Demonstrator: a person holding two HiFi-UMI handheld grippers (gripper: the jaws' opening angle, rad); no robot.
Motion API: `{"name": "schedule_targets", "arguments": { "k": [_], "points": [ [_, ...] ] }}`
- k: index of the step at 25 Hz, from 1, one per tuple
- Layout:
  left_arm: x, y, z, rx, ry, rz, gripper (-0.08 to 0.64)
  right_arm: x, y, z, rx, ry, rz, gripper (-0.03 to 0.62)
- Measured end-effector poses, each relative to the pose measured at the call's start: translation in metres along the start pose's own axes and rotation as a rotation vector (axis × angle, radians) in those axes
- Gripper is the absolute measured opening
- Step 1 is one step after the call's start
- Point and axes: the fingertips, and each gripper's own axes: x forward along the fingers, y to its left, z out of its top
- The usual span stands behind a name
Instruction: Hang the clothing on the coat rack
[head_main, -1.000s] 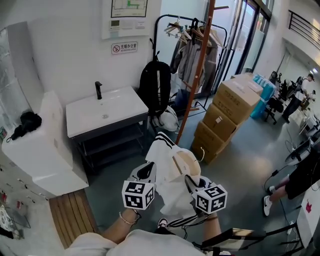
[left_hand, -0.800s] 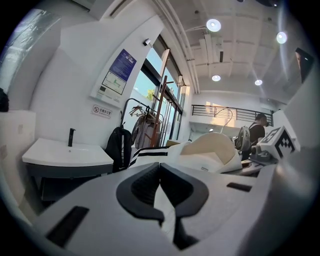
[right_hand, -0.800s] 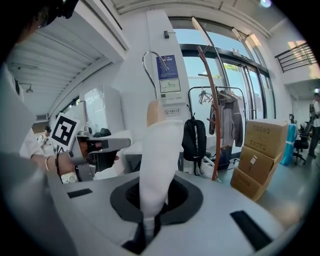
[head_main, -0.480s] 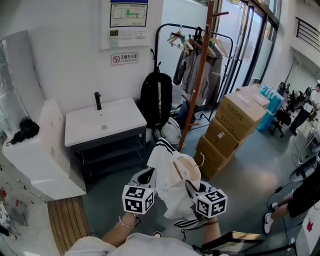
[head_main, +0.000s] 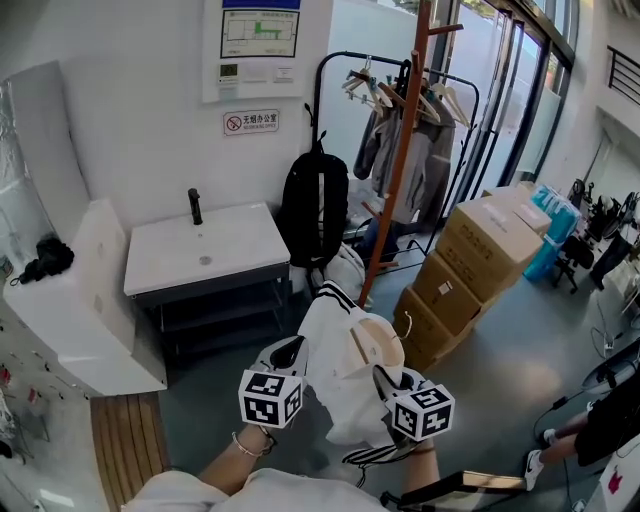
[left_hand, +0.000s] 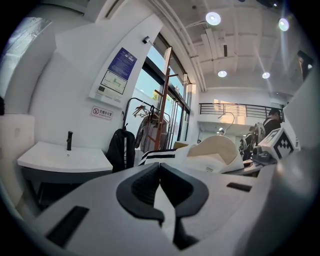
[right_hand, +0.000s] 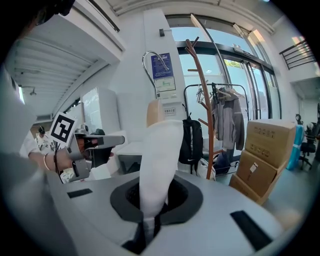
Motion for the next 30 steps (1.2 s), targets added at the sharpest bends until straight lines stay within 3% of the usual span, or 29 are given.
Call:
{"name": "schedule_targets", "arguments": {
  "k": [6,18,30],
  "points": [
    [0.023,0.009,0.010,0.019,-0.003,0.022,0.009,0.015,-0.024,-0.001,0.020,0.000,0.007,0.026],
    [0.088,0.021,0.013,-0.017,-0.022,-0.005,0.009,0.046,-0.070,0.006,0.012,0.028,0.007,0.026],
    [0.164,0.038,0.042,-0.037,-0.054,-0.018,0.009,0.089,-0.116,0.051,-0.050,0.019,0.045,0.026]
  ]
}}
